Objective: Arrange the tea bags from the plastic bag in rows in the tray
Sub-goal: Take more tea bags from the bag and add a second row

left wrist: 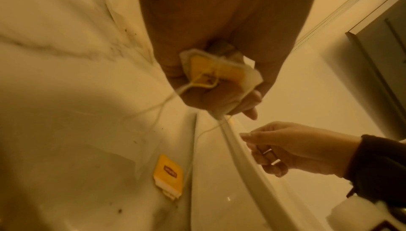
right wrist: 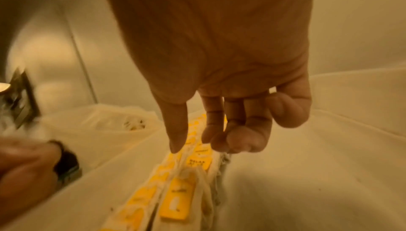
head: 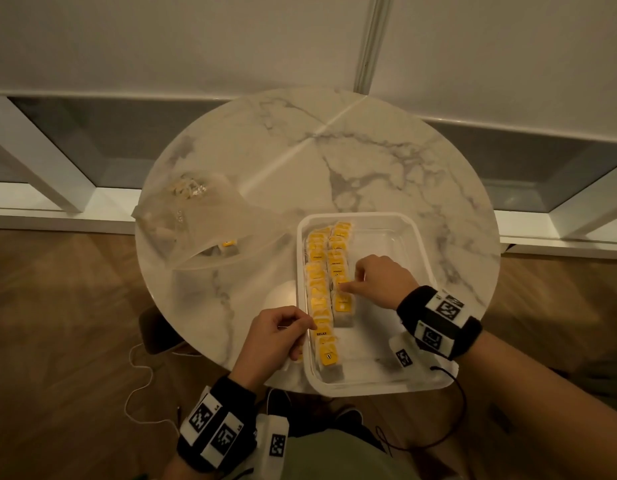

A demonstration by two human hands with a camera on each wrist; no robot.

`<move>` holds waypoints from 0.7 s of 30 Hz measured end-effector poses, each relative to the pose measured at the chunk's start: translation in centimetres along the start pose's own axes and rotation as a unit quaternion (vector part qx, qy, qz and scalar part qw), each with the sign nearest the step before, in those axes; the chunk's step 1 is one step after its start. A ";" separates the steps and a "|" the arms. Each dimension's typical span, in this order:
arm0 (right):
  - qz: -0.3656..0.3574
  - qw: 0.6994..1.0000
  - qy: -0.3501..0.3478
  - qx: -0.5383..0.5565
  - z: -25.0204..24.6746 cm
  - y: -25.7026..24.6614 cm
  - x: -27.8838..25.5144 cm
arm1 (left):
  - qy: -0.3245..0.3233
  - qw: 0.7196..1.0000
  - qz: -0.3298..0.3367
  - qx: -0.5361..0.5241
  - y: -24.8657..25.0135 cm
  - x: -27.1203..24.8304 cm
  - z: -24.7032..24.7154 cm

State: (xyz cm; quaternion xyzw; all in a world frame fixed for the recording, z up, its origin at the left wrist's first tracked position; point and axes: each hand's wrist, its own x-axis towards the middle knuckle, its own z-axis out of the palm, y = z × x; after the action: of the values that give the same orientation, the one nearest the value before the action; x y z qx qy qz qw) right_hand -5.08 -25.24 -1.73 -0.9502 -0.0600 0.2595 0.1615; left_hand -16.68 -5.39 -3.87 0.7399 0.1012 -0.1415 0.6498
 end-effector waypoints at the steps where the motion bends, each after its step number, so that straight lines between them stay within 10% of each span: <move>1: 0.010 0.999 -0.018 0.035 -0.2 0.5 -0.1 | 0.007 1.000 0.005 0.001 -0.1 -0.1 0.0; 7: 0.031 0.983 -0.172 0.052 0.4 0.7 -0.6 | 0.046 0.996 0.017 0.072 -1.2 0.2 0.1; 21: -0.035 0.963 -0.067 0.260 -2.2 0.5 -5.5 | 0.074 0.995 0.045 0.041 0.0 1.2 -1.1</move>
State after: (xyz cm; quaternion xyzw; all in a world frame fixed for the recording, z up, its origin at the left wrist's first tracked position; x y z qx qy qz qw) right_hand -8.66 -27.42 2.46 -0.8535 -0.0342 0.3234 0.4073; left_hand -15.50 -4.32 -4.17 0.7784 0.1103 -0.0609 0.6150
